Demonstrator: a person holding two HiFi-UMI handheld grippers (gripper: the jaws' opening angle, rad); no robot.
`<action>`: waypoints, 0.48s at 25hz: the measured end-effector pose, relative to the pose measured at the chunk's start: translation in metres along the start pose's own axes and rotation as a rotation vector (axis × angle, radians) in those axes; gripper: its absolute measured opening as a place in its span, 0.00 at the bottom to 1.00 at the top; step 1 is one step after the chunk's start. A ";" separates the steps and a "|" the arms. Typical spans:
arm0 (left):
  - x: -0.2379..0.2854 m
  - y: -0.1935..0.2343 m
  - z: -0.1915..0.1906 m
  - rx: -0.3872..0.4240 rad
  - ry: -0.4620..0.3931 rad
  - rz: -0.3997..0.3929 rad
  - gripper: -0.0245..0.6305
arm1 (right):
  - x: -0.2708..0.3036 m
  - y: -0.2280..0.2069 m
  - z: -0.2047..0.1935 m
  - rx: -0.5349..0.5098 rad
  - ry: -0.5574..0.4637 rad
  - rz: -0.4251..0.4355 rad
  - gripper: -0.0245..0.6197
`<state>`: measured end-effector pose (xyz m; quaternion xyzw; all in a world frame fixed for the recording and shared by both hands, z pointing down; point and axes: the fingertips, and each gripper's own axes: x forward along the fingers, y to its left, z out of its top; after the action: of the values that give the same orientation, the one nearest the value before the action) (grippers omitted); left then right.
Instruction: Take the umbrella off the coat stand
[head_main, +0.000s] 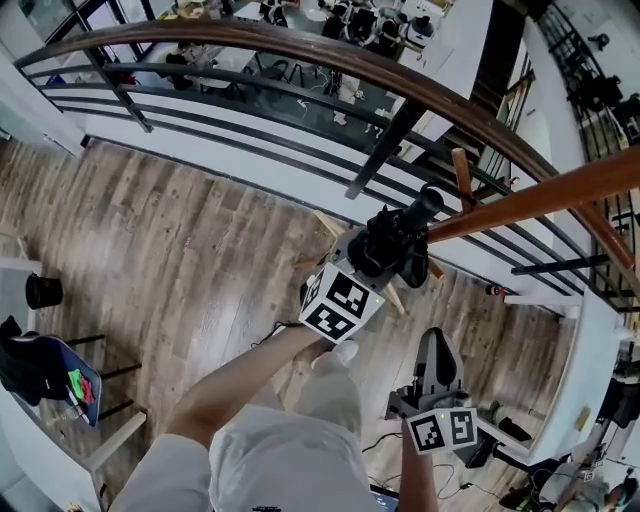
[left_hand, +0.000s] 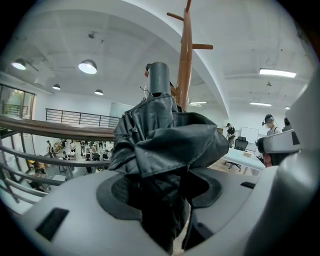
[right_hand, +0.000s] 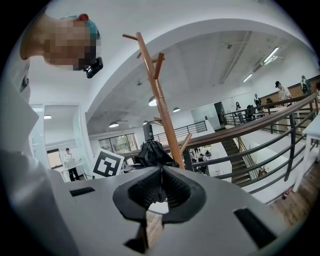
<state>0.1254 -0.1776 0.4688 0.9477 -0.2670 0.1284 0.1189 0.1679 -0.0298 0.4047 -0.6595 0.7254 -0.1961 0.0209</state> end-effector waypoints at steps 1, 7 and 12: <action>-0.001 0.001 0.002 -0.001 -0.002 0.005 0.41 | -0.002 0.000 0.001 -0.001 -0.002 -0.002 0.10; -0.007 0.019 0.015 -0.010 -0.017 0.045 0.41 | -0.010 0.004 0.007 -0.005 -0.014 -0.006 0.10; -0.009 0.033 0.030 -0.007 -0.029 0.079 0.41 | -0.016 0.000 0.011 -0.001 -0.017 -0.013 0.10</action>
<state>0.1056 -0.2091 0.4428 0.9377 -0.3063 0.1184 0.1133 0.1736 -0.0177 0.3907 -0.6659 0.7209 -0.1905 0.0254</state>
